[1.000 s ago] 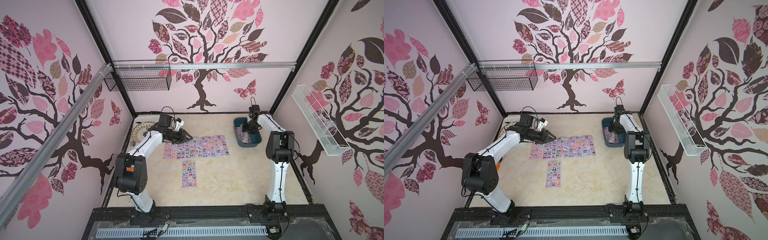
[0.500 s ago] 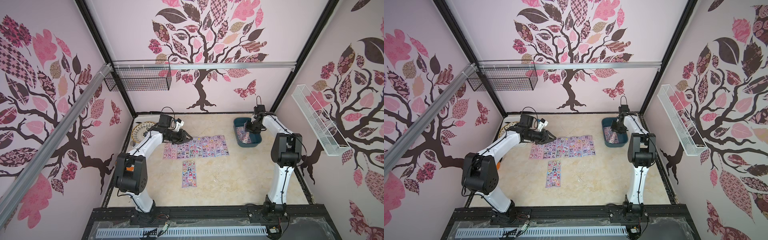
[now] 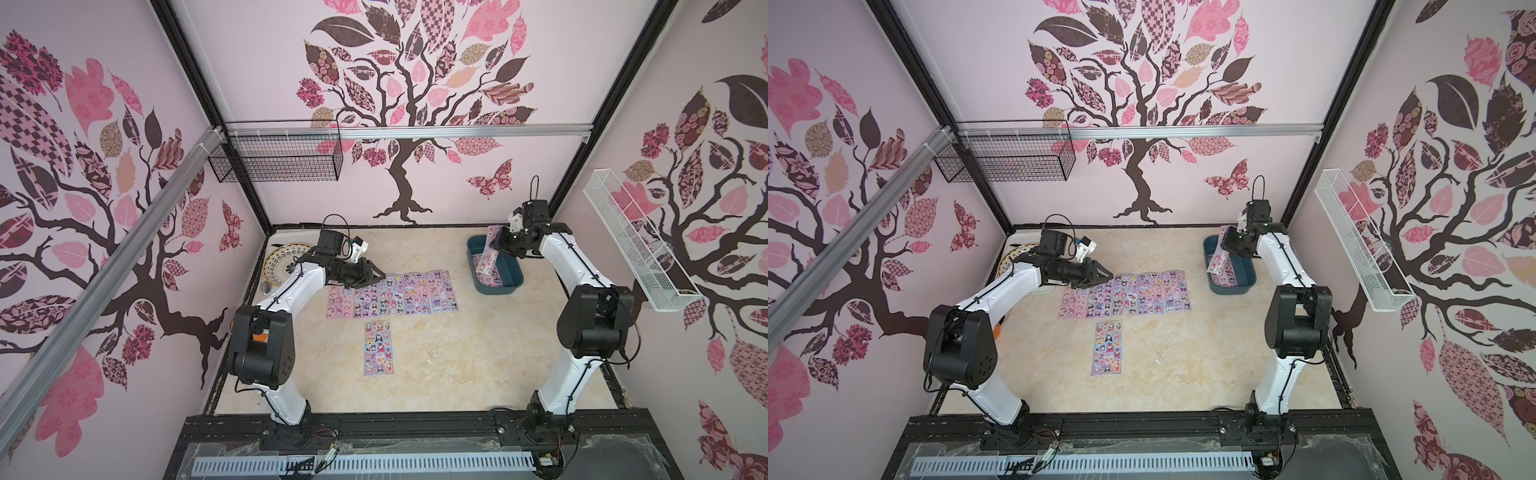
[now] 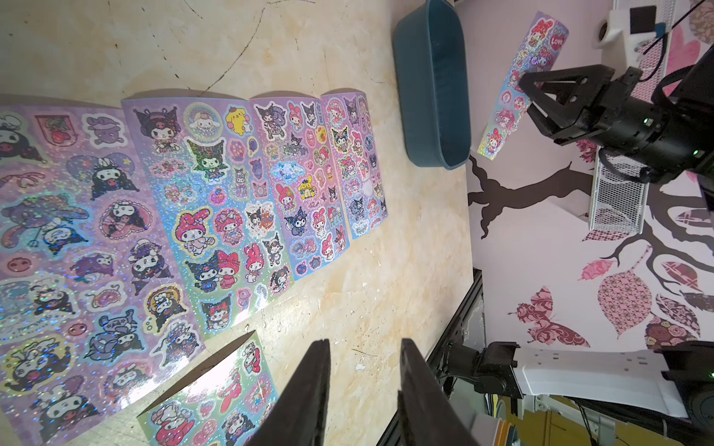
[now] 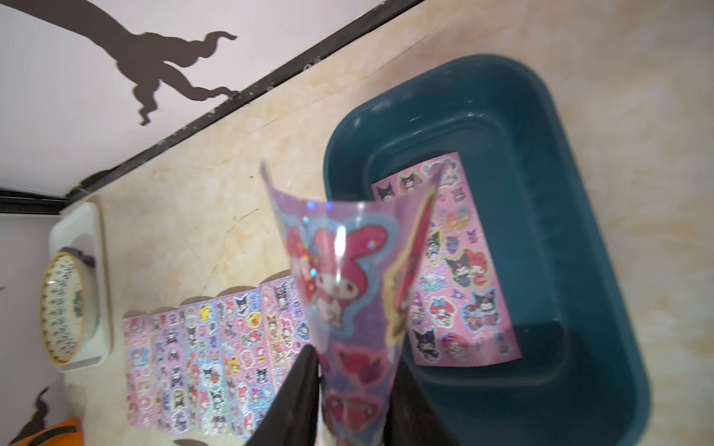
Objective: Take the stickers out of the storage box
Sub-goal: Pick up the sticker from the storage box, then place the sticker at the center of the board.
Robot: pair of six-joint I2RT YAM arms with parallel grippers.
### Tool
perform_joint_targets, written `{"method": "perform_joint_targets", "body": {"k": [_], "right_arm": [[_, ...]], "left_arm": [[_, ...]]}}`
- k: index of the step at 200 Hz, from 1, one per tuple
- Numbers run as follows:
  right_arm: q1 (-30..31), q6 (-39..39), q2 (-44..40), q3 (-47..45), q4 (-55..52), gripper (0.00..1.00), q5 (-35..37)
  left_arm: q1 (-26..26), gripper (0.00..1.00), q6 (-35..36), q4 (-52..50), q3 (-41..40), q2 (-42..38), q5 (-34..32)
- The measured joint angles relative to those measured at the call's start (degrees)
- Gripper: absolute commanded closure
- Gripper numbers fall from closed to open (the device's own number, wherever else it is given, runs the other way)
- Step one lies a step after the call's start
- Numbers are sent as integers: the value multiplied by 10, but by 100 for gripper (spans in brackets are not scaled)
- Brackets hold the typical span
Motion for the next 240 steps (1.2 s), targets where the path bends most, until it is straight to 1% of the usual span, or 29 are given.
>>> {"method": "perform_joint_targets", "body": {"k": [39,72,92,121,143,182,199,240], "right_arm": [[7,38,-14,-81,50,69,-99],[23,59,-33,-136,75,68,-150],[47,70,-51,-156,85,68,-176],[99,103,-88,-203,126,68,-213],[144,131,-99,-240,162,68,-236],[215,195,-99,-304,243,68,-273],[225,218,-99,-320,274,67,-284],[223,247,-101,-354,334,67,-289]], "left_arm": [[0,64,-14,21,-13,1,18],[-1,64,-33,47,-23,5,39],[-3,64,-49,68,-26,21,58],[-10,64,-86,111,-45,45,93],[-16,63,-109,133,-58,46,110],[-31,63,-120,155,-58,46,122],[-40,63,-120,156,-58,46,123],[-53,63,-115,146,-55,47,123]]}}
